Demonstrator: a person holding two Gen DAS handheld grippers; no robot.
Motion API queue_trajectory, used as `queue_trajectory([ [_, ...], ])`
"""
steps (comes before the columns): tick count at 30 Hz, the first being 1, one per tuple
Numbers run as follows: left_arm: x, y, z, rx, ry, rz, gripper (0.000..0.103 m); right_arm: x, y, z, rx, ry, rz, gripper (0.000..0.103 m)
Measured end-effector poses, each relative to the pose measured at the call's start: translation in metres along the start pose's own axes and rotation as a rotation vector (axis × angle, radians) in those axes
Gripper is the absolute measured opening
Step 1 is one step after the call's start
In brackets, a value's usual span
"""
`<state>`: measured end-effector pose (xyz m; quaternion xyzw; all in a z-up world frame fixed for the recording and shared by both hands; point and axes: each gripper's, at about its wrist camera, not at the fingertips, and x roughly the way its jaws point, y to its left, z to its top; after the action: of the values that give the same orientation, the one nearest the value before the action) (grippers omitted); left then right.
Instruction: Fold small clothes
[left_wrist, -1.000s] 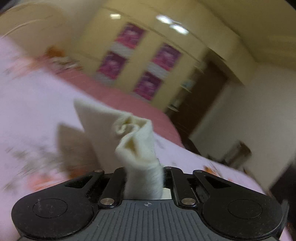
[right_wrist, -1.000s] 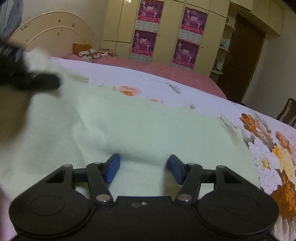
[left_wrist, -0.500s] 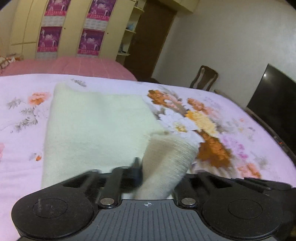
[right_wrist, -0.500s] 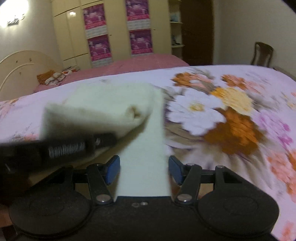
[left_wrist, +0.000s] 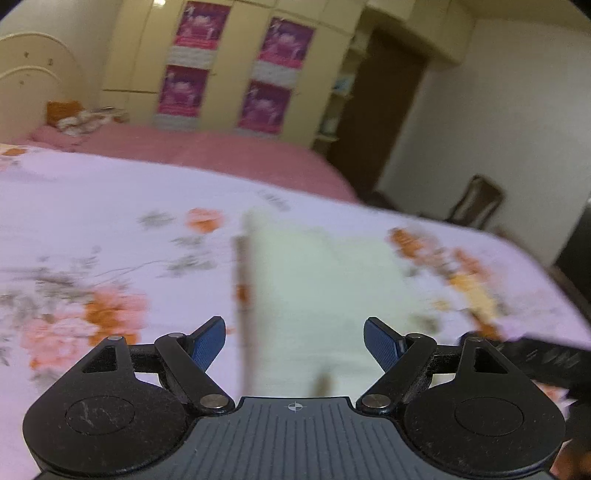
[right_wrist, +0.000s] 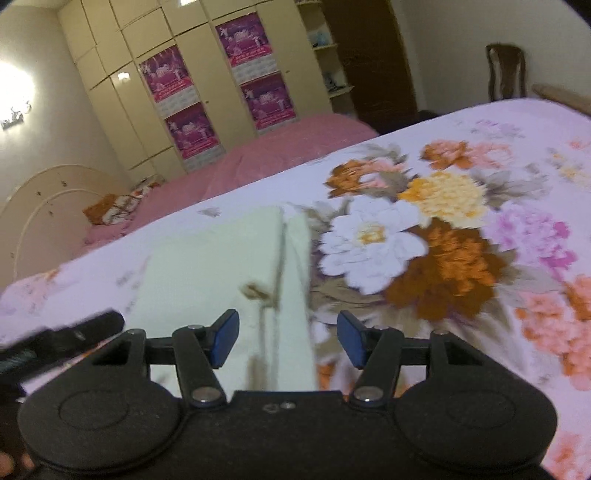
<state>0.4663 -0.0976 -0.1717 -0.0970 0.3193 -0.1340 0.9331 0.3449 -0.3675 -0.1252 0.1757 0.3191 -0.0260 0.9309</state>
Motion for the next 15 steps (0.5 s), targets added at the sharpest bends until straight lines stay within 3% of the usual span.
queue_trajectory([
  [3, 0.022, 0.01, -0.003, -0.03, 0.035, 0.055, 0.081, 0.022, 0.009, 0.004, 0.007, 0.031, 0.04, 0.058],
  [12, 0.048, 0.008, -0.009, -0.031, 0.074, 0.05, 0.081, 0.072, 0.026, 0.001, -0.022, 0.089, 0.081, 0.054],
  [14, 0.05, 0.006, -0.008, -0.026, 0.073, 0.051, 0.081, 0.075, 0.025, 0.0, -0.017, 0.083, 0.088, 0.04],
  [15, 0.051, 0.005, -0.009, -0.025, 0.072, 0.051, 0.081, 0.077, 0.027, -0.001, -0.031, 0.081, 0.085, 0.025],
])
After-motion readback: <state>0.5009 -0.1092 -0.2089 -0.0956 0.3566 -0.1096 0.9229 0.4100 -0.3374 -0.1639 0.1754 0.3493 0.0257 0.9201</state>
